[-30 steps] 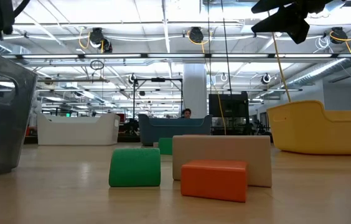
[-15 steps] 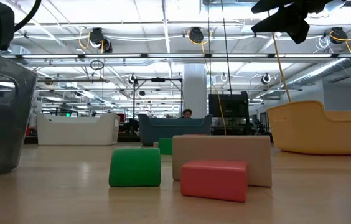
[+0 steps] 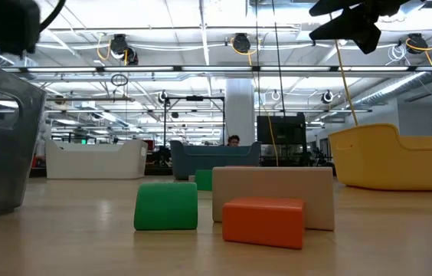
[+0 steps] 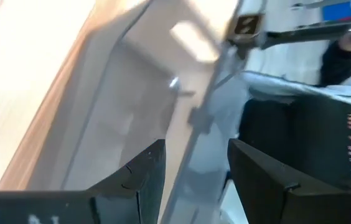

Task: Sort & place blocks by color
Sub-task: Put the top orange block into the yellow bin

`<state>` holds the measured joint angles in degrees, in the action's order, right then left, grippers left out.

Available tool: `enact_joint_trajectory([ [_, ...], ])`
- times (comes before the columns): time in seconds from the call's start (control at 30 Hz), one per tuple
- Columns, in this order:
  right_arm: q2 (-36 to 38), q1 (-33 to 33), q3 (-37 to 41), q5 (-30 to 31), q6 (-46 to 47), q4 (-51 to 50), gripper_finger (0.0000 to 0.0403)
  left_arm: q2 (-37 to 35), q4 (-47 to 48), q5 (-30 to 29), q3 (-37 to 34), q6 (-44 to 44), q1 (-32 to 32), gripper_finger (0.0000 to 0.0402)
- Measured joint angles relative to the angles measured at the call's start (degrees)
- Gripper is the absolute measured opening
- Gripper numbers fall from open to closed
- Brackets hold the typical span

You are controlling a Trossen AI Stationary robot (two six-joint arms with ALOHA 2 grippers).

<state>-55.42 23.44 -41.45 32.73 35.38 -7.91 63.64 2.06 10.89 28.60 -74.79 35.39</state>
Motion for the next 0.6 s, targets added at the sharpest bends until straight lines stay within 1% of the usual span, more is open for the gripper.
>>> enact_joint_trajectory([
  [0.2,0.0,0.0,0.0,0.1,0.3,6.0,0.0187,0.0,-8.9,-0.4,0.0,11.2,-5.3,0.0175],
  [0.27,0.0,0.0,0.0,0.2,-0.5,8.2,0.0187,0.0,-10.7,-2.2,0.0,16.7,-7.2,0.0175],
  [0.33,0.0,-0.1,0.0,0.2,-1.2,10.1,0.0187,0.0,-11.8,-7.2,0.0,22.2,-9.1,0.0175],
  [0.5,0.0,-0.3,0.0,0.2,-1.4,11.5,0.0187,0.0,-15.4,-24.7,0.0,34.7,-13.5,0.0175],
  [0.57,0.0,-0.3,0.0,0.2,-1.5,12.7,0.0187,0.0,-17.8,-29.3,0.0,38.7,-15.1,0.0175],
  [0.6,0.0,-0.3,0.0,0.2,-1.6,13.7,0.0187,0.0,-19.3,-30.2,0.0,40.5,-15.9,0.0175],
])
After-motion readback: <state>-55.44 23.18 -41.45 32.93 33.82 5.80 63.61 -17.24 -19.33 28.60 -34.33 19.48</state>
